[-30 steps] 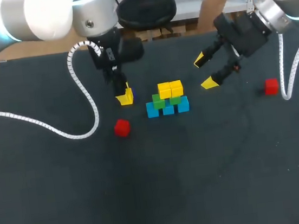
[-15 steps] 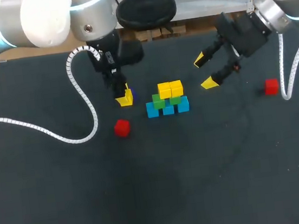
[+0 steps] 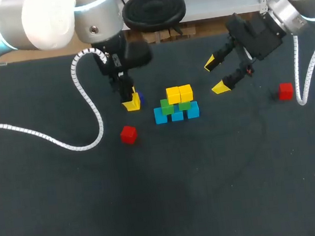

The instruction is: Place the blue cubes, place green cubes on the blue cubes, place the yellow cubes on the green cubes, then place the red cubes on the yellow cubes, and place purple cube on the red cubes.

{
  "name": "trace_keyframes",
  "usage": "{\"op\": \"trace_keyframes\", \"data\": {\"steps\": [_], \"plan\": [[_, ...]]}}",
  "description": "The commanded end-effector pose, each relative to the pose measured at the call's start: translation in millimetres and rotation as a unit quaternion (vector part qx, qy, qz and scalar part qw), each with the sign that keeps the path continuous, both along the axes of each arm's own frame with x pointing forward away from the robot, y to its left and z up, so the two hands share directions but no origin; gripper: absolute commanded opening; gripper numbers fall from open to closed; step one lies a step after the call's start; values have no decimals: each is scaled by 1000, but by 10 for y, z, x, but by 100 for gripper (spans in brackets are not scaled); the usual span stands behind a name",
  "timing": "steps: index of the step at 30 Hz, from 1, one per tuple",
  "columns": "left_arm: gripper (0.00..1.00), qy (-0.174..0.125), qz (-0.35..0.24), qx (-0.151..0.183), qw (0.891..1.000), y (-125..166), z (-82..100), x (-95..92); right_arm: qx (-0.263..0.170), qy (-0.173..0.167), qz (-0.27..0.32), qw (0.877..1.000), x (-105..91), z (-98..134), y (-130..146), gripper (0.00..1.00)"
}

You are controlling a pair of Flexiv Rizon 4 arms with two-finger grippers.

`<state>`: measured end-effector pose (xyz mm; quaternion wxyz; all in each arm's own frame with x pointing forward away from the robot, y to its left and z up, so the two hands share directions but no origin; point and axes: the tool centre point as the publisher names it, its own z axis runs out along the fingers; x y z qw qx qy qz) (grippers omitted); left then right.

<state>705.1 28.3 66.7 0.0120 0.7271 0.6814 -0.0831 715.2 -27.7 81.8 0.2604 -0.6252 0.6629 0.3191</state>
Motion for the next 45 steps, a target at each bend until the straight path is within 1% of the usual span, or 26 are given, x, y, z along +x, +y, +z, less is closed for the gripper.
{"op": "trace_keyframes", "data": {"steps": [1, 5, 6, 10, 17, 22, 27, 34, 37, 45], "plan": [[0, -23, 6, 16, 1000, -212, 146, -74, 0, -1, 0, 1000, -8, 3, -3, 100], [0, -32, 10, 26, 999, -362, 212, -49, 0, -1, 0, 1000, -8, 3, -3, 100], [0, -33, 13, 31, 999, -390, 221, -45, 0, -1, 0, 1000, -8, 3, -3, 100], [0, -35, 14, 37, 999, -457, 228, -38, 0, -1, 0, 1000, -8, 3, -3, 100], [0, -31, 19, 35, 999, -463, 204, -43, 0, -1, 0, 1000, -8, 3, -3, 100], [0, -32, 23, 32, 999, -465, 201, -59, 10, -12, -13, 1000, 25, 50, -144, 100], [0, -32, 24, 32, 999, -464, 203, -65, 15, -20, -9, 1000, -11, 88, -212, 100], [0, -32, 25, 33, 999, -460, 212, -34, 13, -25, 27, 999, -100, 101, -191, 100], [0, -32, 25, 34, 999, -466, 215, -17, 3, -27, 27, 999, -105, 111, -185, 100], [0, -31, 35, 45, 998, -523, 197, -20, 2, -25, 22, 999, -100, 126, -189, 100]]}}
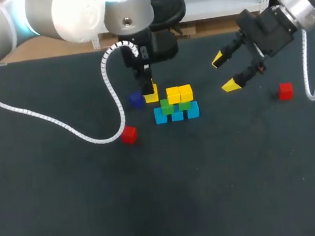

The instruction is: Place the blue cubes, place green cubes on the blue cubes, place the yellow cubes on the green cubes, then place the red cubes on the yellow cubes, and place purple cube on the red cubes.

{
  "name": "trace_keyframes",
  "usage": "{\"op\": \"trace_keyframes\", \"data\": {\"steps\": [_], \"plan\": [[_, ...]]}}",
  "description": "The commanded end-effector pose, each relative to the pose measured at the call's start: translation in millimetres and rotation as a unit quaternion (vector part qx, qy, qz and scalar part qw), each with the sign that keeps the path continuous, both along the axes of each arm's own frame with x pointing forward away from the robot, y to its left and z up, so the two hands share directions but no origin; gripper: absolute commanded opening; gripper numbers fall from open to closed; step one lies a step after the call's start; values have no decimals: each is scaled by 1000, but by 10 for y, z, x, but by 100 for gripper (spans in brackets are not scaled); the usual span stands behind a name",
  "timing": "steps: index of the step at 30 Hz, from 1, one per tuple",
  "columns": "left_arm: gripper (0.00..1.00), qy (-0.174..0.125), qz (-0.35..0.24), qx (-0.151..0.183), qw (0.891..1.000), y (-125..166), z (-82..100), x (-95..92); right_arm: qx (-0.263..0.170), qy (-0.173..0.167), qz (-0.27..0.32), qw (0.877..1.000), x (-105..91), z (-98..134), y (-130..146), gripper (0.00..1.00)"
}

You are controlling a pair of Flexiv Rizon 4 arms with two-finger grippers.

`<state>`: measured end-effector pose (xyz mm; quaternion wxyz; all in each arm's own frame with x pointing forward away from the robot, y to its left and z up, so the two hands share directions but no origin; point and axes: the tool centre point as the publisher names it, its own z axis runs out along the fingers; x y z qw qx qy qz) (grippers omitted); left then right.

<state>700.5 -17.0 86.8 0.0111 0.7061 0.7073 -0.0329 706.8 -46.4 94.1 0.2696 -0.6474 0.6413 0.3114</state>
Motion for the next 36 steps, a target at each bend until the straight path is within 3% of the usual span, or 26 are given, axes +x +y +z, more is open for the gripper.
{"op": "trace_keyframes", "data": {"steps": [1, 11, 18, 36], "plan": [[0, 3, 5, 9, 1000, -83, -14, 20, 0, -1, -2, 1000, -17, 3, -2, 100], [0, -7, 15, -1, 1000, -170, -111, -30, 0, -1, -2, 1000, -17, 3, -2, 100], [0, -5, 33, 9, 999, -111, -125, -69, 0, -1, -2, 1000, -17, 3, -2, 100], [0, 3, 51, 14, 999, -133, -224, 25, 0, -1, -2, 1000, -17, 3, -2, 100]]}}
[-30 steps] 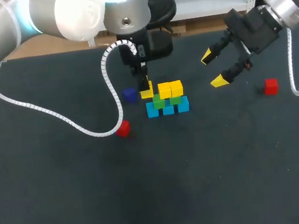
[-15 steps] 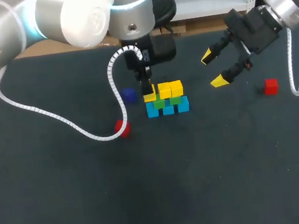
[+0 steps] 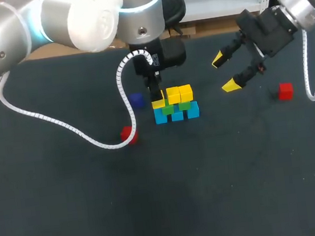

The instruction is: Place the blue cubes, place green cubes on the blue cubes, place the yellow cubes on the green cubes, then place the red cubes on the yellow cubes, and place purple cube on the red cubes.

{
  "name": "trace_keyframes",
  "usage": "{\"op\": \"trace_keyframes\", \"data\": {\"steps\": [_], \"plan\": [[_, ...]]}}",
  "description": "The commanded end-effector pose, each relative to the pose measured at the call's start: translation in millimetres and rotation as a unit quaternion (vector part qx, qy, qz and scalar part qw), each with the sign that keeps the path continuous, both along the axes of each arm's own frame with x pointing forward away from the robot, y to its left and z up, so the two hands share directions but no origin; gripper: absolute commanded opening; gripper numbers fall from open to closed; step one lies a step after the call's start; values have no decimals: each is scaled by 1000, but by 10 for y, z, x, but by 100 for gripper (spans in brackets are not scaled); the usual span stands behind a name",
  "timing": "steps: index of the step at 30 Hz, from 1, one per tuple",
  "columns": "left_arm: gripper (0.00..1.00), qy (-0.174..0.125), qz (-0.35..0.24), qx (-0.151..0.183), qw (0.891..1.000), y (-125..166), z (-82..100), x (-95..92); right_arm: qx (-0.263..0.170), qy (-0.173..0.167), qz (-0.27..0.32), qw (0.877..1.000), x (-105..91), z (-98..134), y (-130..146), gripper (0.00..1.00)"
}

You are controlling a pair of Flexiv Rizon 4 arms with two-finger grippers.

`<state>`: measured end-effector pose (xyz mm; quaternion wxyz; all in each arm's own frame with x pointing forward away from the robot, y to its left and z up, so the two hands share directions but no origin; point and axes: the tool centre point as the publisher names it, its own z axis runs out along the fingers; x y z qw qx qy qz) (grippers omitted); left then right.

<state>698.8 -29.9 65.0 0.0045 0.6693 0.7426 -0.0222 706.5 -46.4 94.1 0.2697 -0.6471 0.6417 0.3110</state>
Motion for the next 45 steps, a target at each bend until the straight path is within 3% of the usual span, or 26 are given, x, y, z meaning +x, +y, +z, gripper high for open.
{"op": "trace_keyframes", "data": {"steps": [1, 14, 45], "plan": [[0, 5, 0, 1, 1000, -1, -2, 49, 0, -1, -1, 1000, -13, 3, -2, 100], [0, 3, -9, 3, 1000, -53, 27, 127, 0, -1, -1, 1000, -13, 3, -2, 100], [0, 9, -8, 2, 1000, -60, -7, 103, 0, -1, -1, 1000, -13, 3, -2, 100]]}}
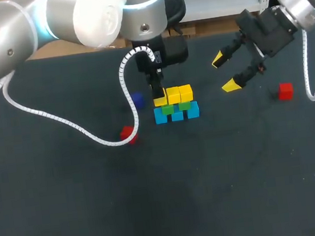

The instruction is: Place the blue cubes, place green cubes on the blue cubes, place the yellow cubes on the green cubes, then place the red cubes on the yellow cubes, and place purple cube on the red cubes.

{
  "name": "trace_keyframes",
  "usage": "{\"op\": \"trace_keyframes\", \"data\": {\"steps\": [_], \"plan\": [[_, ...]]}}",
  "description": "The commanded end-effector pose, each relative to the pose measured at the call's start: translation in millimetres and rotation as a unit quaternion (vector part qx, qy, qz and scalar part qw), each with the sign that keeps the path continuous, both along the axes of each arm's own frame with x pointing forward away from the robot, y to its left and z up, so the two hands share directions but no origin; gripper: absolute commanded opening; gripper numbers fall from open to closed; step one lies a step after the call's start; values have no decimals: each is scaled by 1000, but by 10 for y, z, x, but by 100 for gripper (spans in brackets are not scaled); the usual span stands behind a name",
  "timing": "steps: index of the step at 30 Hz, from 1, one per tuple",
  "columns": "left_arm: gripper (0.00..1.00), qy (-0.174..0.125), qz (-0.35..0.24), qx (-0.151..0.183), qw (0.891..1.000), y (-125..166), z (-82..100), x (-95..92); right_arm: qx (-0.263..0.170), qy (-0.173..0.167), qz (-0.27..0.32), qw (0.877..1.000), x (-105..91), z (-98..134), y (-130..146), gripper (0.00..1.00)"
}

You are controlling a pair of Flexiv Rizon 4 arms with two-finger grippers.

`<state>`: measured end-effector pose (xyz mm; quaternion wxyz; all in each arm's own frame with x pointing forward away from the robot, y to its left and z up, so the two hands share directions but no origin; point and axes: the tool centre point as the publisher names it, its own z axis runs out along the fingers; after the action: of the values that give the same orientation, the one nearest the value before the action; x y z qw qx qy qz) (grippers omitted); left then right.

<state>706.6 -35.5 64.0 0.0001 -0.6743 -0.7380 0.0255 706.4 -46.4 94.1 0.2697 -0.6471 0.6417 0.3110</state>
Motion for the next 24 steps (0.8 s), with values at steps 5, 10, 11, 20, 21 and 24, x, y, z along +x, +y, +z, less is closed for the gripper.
{"op": "trace_keyframes", "data": {"steps": [5, 10, 11, 20, 21, 24], "plan": [[0, 4, -1, 0, 1000, -8, -7, 27, 0, -1, -1, 1000, -13, 3, -2, 100], [0, 5, -2, -2, 1000, -8, -11, 36, 0, -1, -1, 1000, -13, 3, -2, 100], [0, 5, -2, -3, 1000, -8, -11, 37, 0, -1, -1, 1000, -13, 3, -2, 100], [0, 6, -2, -3, 1000, -8, -13, 43, 0, -1, -1, 1000, -13, 3, -2, 100], [0, 6, -2, -3, 1000, -7, -13, 44, 0, -1, -1, 1000, -13, 3, -2, 100], [0, 6, -2, -3, 1000, -7, -13, 45, 0, -1, -1, 1000, -13, 3, -2, 100]]}}
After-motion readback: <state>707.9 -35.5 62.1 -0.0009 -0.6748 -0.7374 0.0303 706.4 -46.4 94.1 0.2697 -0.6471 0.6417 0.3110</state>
